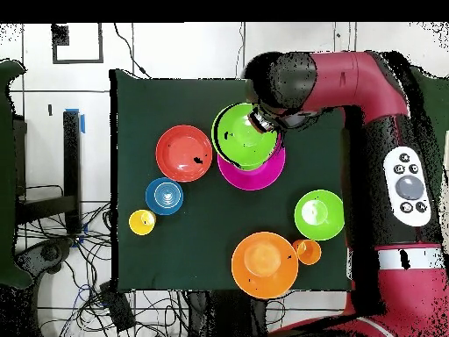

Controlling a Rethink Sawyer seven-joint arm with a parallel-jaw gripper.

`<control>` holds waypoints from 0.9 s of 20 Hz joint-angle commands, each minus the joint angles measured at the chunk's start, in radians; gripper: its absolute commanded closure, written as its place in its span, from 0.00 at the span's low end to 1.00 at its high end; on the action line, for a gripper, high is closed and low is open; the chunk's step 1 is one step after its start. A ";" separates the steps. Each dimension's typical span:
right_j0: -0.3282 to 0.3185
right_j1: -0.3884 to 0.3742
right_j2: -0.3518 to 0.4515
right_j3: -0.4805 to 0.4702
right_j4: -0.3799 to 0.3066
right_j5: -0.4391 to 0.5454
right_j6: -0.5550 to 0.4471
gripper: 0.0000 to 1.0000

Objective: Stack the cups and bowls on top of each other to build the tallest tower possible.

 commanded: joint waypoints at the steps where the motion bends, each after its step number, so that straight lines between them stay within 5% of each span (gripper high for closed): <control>1: -0.001 0.016 0.003 0.062 -0.028 -0.028 -0.224 1.00; 18: 0.004 0.026 0.009 0.055 -0.028 -0.022 -0.238 1.00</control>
